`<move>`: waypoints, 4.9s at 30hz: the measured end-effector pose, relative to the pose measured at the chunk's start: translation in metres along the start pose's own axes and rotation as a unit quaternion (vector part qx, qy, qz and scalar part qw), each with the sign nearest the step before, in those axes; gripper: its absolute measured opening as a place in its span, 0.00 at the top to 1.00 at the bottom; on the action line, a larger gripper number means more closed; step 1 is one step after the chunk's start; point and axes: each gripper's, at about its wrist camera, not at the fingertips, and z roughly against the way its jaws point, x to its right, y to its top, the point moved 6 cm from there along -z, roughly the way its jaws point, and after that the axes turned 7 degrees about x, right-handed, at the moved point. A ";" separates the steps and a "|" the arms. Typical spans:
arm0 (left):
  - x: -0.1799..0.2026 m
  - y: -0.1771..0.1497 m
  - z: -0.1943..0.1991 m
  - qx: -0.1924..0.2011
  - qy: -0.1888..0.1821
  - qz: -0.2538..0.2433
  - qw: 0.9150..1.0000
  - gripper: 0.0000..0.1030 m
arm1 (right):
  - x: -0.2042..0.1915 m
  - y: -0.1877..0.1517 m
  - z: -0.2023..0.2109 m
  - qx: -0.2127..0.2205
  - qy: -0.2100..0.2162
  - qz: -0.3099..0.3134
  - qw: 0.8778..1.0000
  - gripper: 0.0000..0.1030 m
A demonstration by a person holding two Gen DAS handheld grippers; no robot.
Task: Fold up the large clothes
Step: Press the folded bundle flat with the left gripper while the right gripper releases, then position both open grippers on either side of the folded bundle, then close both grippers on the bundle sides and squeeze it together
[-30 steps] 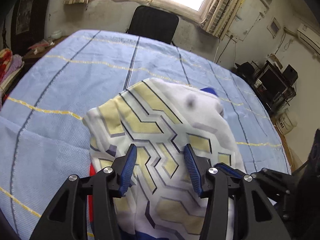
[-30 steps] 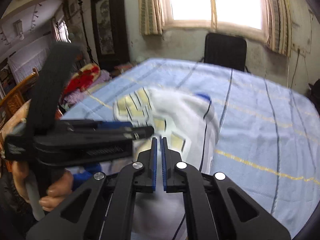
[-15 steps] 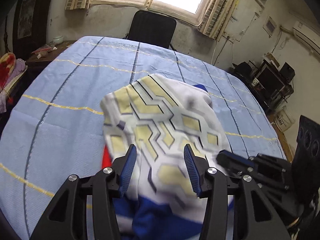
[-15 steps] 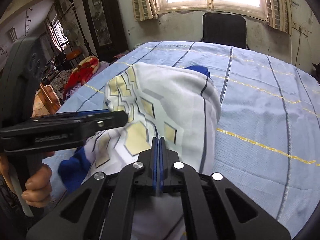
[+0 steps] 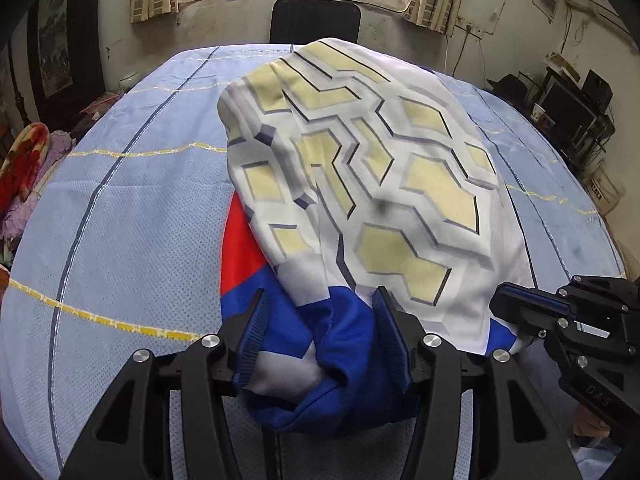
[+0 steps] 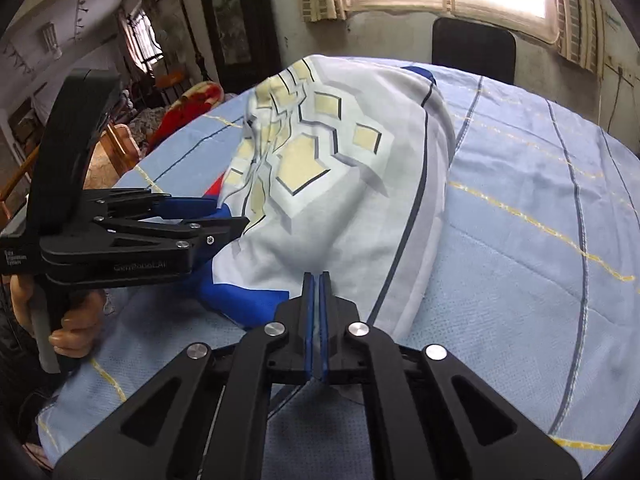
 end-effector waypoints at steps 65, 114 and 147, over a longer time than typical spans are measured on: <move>-0.012 0.054 0.030 0.089 0.040 0.054 0.994 0.18 | 0.064 0.076 0.037 0.131 0.117 -0.161 0.971 0.26; 0.000 0.032 -0.020 -0.005 -0.130 0.121 0.984 0.14 | 0.062 0.043 -0.037 0.032 0.112 -0.195 0.974 0.13; 0.033 0.037 0.008 0.049 -0.161 0.083 0.982 0.54 | 0.068 0.040 -0.021 0.061 0.141 -0.209 0.966 0.54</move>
